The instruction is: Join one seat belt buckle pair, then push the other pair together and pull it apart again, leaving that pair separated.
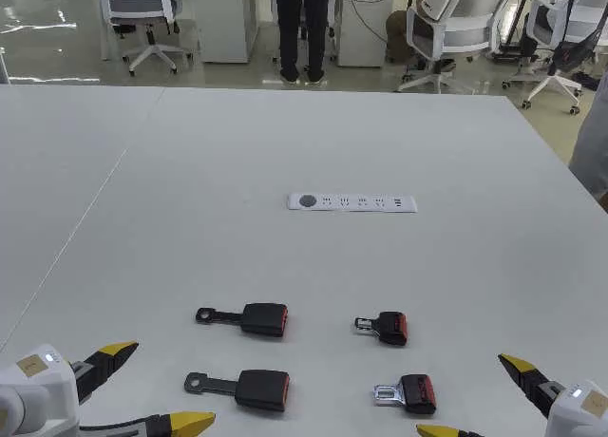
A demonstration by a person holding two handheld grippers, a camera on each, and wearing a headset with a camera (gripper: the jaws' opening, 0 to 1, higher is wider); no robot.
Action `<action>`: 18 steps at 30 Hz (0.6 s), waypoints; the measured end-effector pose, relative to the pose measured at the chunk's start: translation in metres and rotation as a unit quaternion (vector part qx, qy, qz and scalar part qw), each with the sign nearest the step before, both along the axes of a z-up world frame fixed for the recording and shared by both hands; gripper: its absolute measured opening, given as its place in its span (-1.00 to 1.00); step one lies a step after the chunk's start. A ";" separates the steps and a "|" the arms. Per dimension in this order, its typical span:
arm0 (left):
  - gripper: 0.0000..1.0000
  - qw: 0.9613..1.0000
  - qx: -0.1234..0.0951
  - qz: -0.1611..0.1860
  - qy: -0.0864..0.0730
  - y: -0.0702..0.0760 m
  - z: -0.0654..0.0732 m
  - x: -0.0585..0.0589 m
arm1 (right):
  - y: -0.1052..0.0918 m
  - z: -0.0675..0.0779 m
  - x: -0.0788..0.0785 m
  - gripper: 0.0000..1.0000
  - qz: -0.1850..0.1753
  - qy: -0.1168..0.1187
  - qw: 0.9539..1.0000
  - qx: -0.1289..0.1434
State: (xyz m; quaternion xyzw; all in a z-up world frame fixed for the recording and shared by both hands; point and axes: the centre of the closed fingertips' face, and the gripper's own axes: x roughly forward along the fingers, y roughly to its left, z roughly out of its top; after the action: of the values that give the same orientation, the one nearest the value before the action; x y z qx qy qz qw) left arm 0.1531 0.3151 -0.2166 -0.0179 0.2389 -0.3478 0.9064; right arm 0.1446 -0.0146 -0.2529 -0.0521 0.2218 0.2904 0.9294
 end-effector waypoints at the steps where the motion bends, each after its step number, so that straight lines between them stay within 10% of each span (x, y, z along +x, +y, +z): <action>1: 0.95 1.000 0.000 0.000 0.000 0.001 0.000 0.000 | 0.000 0.000 0.000 0.98 0.002 0.001 1.000 -0.002; 18: 0.94 1.000 0.008 -0.009 -0.004 -0.005 0.004 -0.001 | 0.000 0.001 -0.002 0.98 0.010 0.001 1.000 -0.008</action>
State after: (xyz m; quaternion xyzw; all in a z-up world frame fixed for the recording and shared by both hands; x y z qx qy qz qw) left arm 0.1526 0.3097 -0.2130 -0.0070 0.2379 -0.3542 0.9044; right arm 0.1424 -0.0147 -0.2521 -0.0614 0.2242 0.2980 0.9258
